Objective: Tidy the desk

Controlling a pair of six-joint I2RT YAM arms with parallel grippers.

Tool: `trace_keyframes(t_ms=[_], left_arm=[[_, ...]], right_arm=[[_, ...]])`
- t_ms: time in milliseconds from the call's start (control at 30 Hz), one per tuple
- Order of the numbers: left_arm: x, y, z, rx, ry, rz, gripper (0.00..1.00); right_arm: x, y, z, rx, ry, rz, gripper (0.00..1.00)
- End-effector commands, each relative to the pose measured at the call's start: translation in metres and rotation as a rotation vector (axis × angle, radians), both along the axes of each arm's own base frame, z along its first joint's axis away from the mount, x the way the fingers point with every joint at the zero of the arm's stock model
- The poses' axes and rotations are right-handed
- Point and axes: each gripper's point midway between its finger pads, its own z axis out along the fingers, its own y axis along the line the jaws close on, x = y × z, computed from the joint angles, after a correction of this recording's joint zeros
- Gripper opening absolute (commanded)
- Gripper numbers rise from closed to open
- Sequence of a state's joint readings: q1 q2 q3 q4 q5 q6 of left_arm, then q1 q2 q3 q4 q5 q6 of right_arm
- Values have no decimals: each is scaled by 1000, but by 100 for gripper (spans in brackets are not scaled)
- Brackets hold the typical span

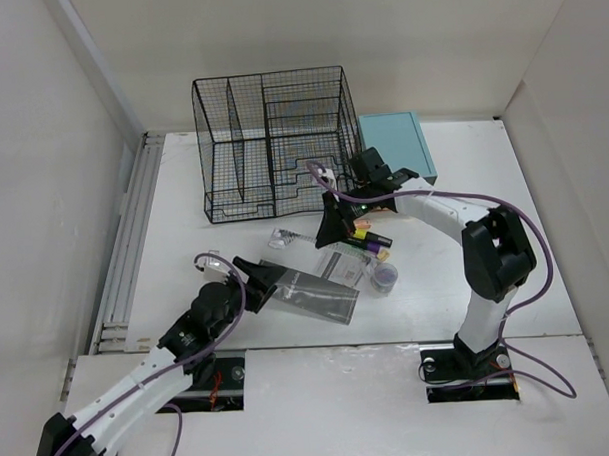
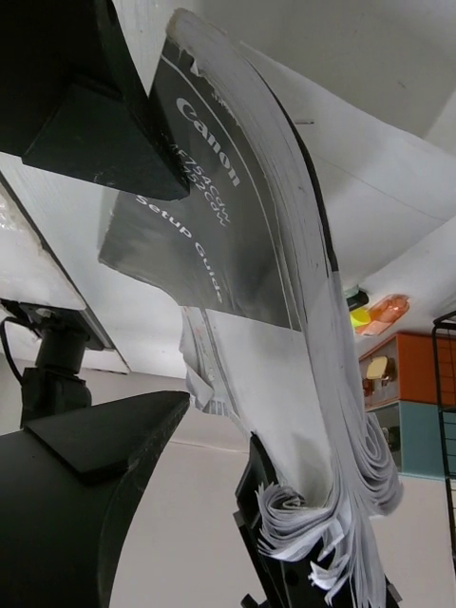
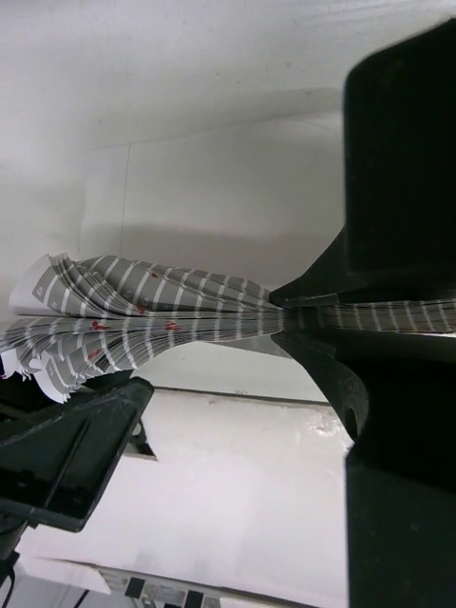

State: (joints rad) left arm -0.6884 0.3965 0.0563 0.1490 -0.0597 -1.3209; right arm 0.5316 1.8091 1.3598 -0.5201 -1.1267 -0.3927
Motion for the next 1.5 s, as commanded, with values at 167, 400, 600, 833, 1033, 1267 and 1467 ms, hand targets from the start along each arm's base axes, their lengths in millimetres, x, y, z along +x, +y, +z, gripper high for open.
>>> trace_keyframes(t_ms=[167,400,600,833,1033,1267,1467], left_arm=[[-21,9,-43,106,79,-43,78],[-31,20,-42,150,112,-40,76],[-28,17,-58,137,126,-32,76],[-8,9,-44,91,-11,-14,76],[-5,7,-49,112,-15,-21,69],[1,2,-34,92,-96,-29,0],[2,-4,-4,69,-232,-67,0]], right_arm=[[5,7,44,137,-57,46,0],[21,0,43,137,-68,-14,0],[13,0,48,163,-42,18,0],[-7,-3,50,212,72,104,0],[-19,-6,54,290,86,202,0],[-27,-14,43,293,126,211,0],[-29,-13,54,291,40,239,24]])
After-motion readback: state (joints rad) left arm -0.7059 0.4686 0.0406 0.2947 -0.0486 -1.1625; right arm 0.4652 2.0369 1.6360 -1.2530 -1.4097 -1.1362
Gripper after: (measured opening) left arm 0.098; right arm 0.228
